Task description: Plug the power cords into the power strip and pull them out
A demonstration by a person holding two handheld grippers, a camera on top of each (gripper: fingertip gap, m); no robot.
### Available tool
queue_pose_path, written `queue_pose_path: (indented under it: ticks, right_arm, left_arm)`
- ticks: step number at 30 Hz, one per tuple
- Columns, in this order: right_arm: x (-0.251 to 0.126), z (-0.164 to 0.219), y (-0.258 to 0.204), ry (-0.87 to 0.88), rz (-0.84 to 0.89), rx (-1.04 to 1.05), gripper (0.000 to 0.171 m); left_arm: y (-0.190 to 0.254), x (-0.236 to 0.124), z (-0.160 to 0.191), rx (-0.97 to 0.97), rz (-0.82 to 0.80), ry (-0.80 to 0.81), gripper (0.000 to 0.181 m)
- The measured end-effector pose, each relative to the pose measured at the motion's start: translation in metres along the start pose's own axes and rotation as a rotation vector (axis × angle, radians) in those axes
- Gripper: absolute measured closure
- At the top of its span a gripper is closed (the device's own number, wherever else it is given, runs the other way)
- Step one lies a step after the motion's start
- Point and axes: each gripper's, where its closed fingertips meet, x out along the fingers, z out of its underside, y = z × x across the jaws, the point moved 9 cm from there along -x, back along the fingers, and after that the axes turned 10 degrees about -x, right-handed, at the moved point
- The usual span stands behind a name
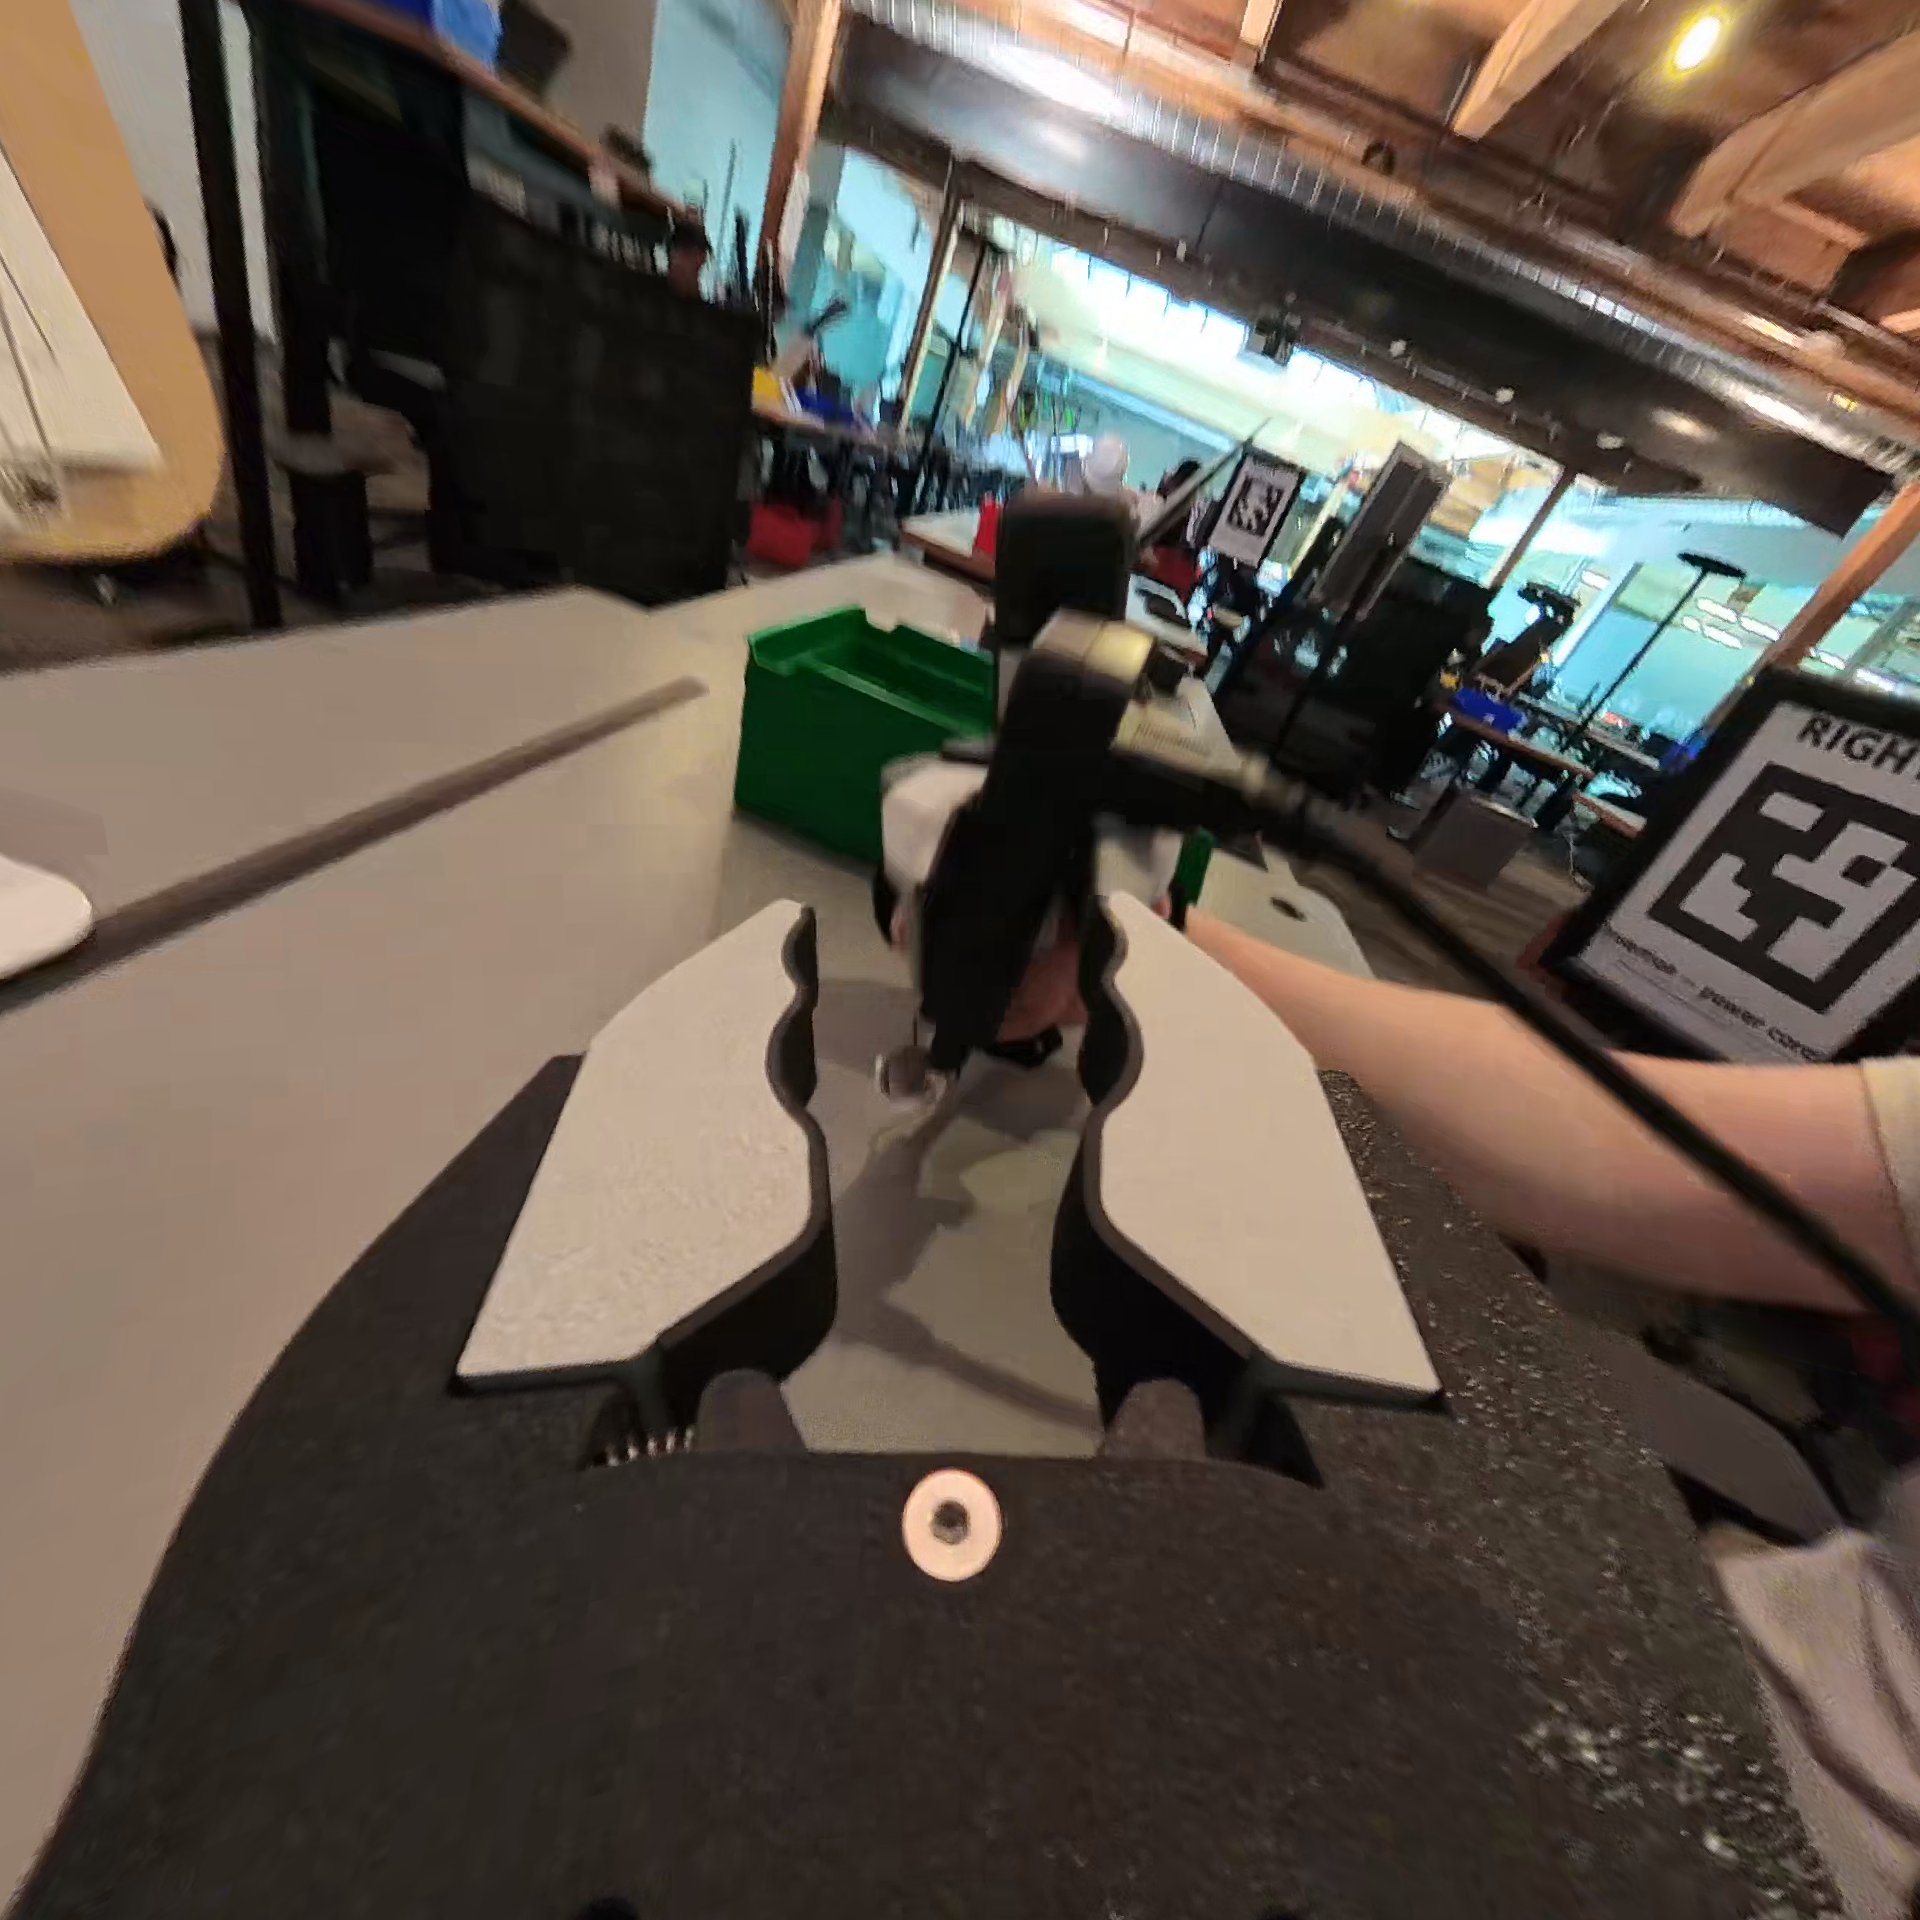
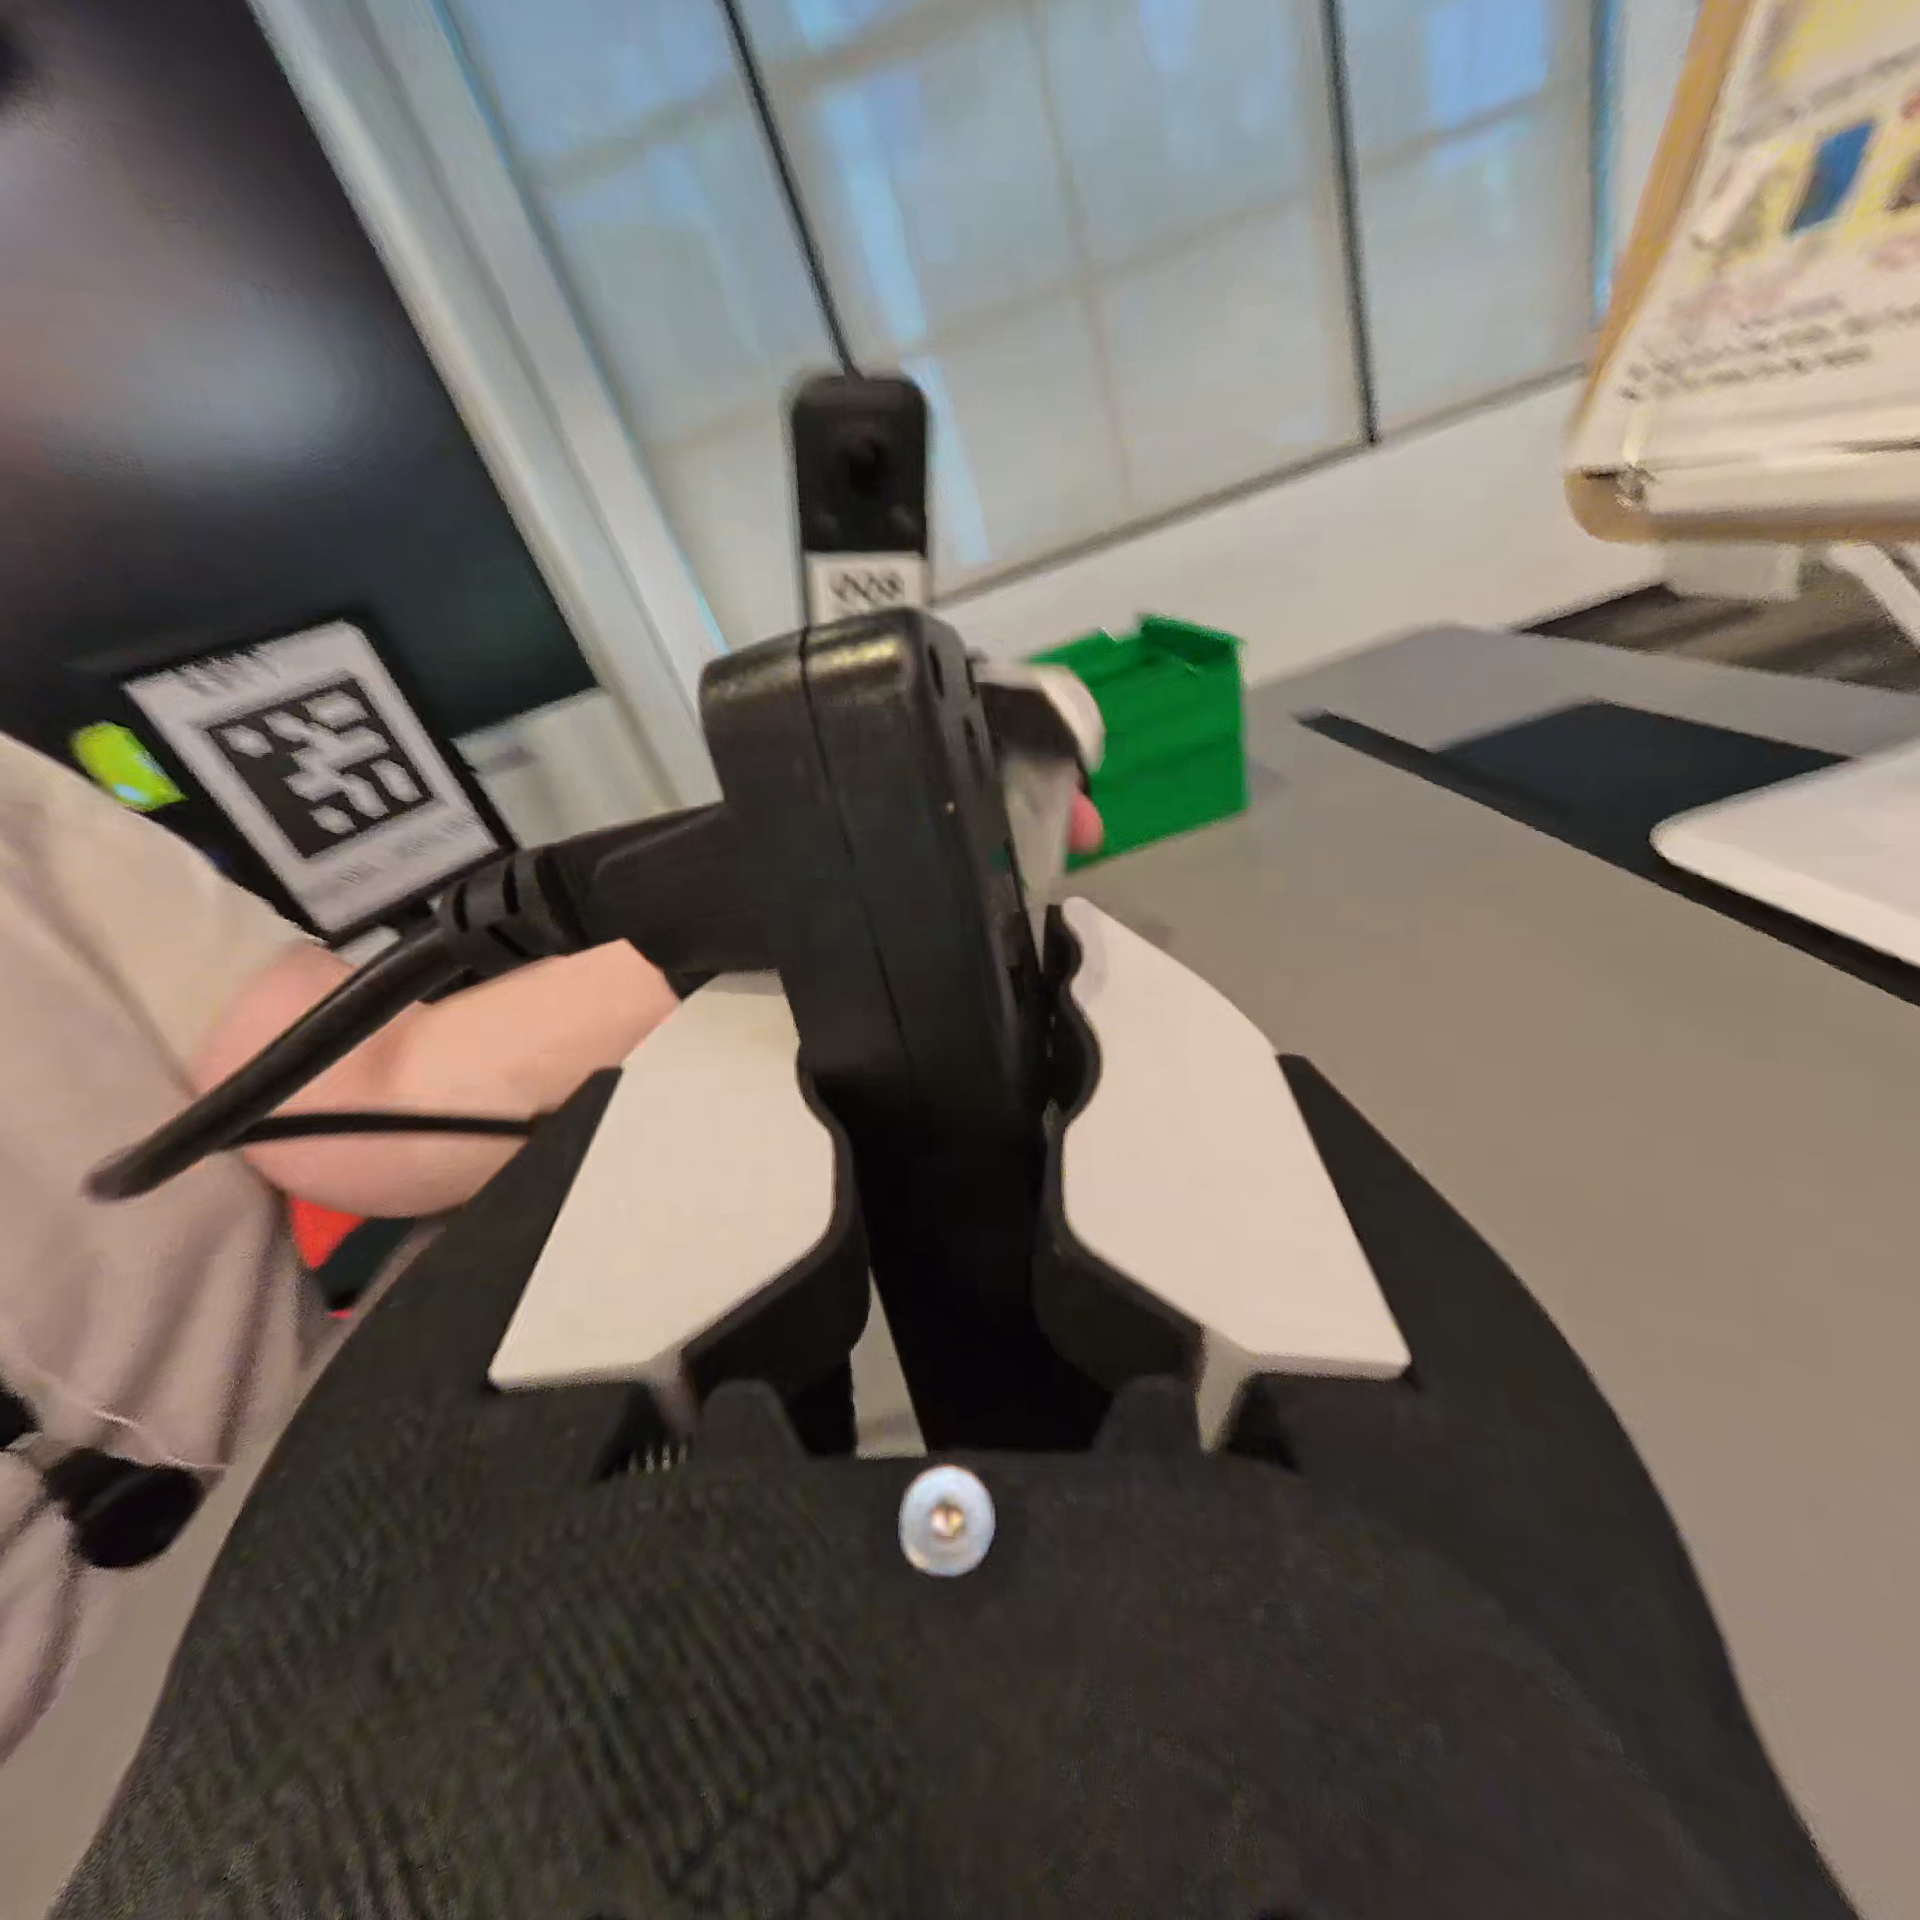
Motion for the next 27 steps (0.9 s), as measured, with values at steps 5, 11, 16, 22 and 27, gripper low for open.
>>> queue_pose_path:
  ticks: [5, 11, 16, 22, 27]
  right_arm:
    - [0.006, -0.015, 0.000, 0.241, -0.174, 0.087, 0.137]
    - [0.016, -0.026, -0.008, 0.351, -0.258, 0.162, 0.138]
    - [0.021, -0.028, -0.012, 0.230, -0.126, 0.052, 0.134]
    - [0.026, -0.039, -0.022, 0.010, 0.001, -0.164, 0.132]
    - [0.023, -0.043, -0.023, -0.029, 0.093, -0.216, 0.110]
  left_arm:
    - [-0.006, 0.028, 0.027, -0.002, 0.069, -0.210, 0.119]
    - [0.008, 0.062, 0.035, 0.059, 0.193, -0.110, 0.120]
    - [0.001, 0.059, 0.035, 0.019, 0.154, 0.006, 0.137]
    - [0.004, 0.057, 0.032, 0.049, 0.140, -0.008, 0.148]
    - [0.003, 0.054, 0.029, -0.020, 0.211, 0.121, 0.139]
